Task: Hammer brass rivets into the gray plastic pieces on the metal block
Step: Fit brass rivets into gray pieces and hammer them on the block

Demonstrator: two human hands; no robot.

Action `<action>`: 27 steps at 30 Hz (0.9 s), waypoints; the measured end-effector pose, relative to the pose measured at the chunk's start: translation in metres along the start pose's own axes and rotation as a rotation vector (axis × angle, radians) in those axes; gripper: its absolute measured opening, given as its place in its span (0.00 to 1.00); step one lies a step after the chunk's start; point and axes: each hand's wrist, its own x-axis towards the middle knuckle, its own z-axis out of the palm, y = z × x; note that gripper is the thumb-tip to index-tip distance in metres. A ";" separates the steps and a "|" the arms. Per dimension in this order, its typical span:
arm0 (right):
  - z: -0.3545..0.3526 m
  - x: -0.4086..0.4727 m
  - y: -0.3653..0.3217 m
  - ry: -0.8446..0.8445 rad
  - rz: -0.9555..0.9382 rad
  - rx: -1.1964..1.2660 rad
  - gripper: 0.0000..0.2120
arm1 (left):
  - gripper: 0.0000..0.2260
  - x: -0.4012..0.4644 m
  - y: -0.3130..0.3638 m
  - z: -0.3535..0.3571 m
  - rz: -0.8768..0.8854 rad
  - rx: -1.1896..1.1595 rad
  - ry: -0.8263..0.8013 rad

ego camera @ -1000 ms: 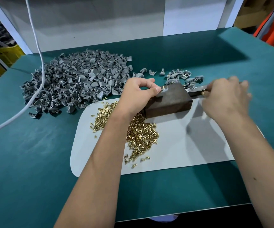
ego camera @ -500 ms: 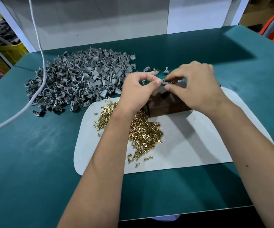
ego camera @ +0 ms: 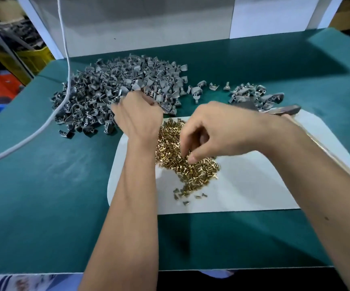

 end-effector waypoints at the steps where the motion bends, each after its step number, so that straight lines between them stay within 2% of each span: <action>1: 0.010 0.004 -0.009 -0.085 -0.044 0.013 0.06 | 0.09 0.003 -0.005 -0.003 -0.007 0.062 -0.017; 5: 0.040 0.017 -0.024 -0.206 -0.106 -0.001 0.08 | 0.09 0.010 -0.019 -0.008 0.055 0.121 -0.098; 11: 0.043 0.019 -0.022 -0.214 -0.053 0.023 0.07 | 0.13 0.023 -0.037 -0.017 -0.012 -0.141 -0.201; 14: 0.030 0.024 -0.019 -0.094 -0.010 0.028 0.05 | 0.11 0.030 -0.046 -0.023 -0.058 -0.242 -0.176; 17: 0.016 0.046 -0.016 0.161 0.069 0.026 0.02 | 0.11 0.031 -0.052 -0.023 -0.086 -0.322 -0.081; 20: 0.011 0.084 -0.008 0.364 0.246 -0.030 0.08 | 0.12 0.031 -0.053 -0.021 -0.090 -0.335 -0.061; 23: 0.019 0.121 -0.001 0.374 0.369 -0.075 0.07 | 0.14 0.035 -0.055 -0.020 -0.094 -0.294 -0.050; 27: 0.034 0.152 0.000 0.306 0.385 -0.114 0.06 | 0.16 0.038 -0.059 -0.018 -0.107 -0.265 -0.046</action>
